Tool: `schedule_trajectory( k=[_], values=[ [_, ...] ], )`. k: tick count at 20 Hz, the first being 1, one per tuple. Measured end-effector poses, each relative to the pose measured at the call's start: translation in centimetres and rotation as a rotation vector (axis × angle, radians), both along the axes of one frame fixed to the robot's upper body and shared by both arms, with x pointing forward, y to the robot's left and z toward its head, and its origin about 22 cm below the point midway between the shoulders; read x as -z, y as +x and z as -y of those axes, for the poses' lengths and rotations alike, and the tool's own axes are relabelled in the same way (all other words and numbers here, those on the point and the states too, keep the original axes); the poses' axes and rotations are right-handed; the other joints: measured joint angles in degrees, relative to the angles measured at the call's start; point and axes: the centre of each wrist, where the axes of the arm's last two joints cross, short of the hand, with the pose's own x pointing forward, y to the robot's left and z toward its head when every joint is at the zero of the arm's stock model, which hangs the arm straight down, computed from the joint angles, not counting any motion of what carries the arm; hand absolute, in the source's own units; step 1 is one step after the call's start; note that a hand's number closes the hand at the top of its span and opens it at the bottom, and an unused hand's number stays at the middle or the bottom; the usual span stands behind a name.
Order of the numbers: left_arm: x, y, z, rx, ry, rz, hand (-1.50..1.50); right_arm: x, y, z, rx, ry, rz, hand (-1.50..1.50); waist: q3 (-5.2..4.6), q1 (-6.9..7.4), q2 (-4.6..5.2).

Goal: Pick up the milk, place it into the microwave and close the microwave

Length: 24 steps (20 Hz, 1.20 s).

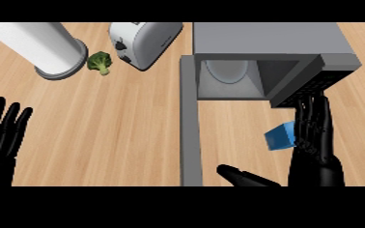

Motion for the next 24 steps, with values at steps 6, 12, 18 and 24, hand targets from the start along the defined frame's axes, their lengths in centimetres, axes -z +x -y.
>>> schedule_trajectory(
  k=[6, 12, 18, 24],
  values=[
    [0.5, -2.2, 0.3, -0.003, -0.005, -0.007, -1.50, 1.8, 1.1, 1.4, 0.114, -0.035, -0.009, -1.50, 0.02, 0.07, 0.02],
    [1.0, -3.1, -0.2, 0.002, 0.000, -0.006, -1.50, 4.1, 2.2, 2.7, 0.175, -0.049, -0.029, -1.50, 0.03, 0.05, 0.03],
    [0.9, -3.8, -0.4, -0.001, 0.002, -0.005, -1.50, 6.6, 2.3, 4.8, 0.225, -0.057, -0.060, -1.50, 0.03, -0.01, 0.04],
    [1.4, -3.8, -0.6, 0.004, 0.003, -0.002, -1.50, 9.0, 1.8, 7.2, 0.277, -0.093, -0.093, -1.50, 0.03, -0.08, 0.04]
  ],
)
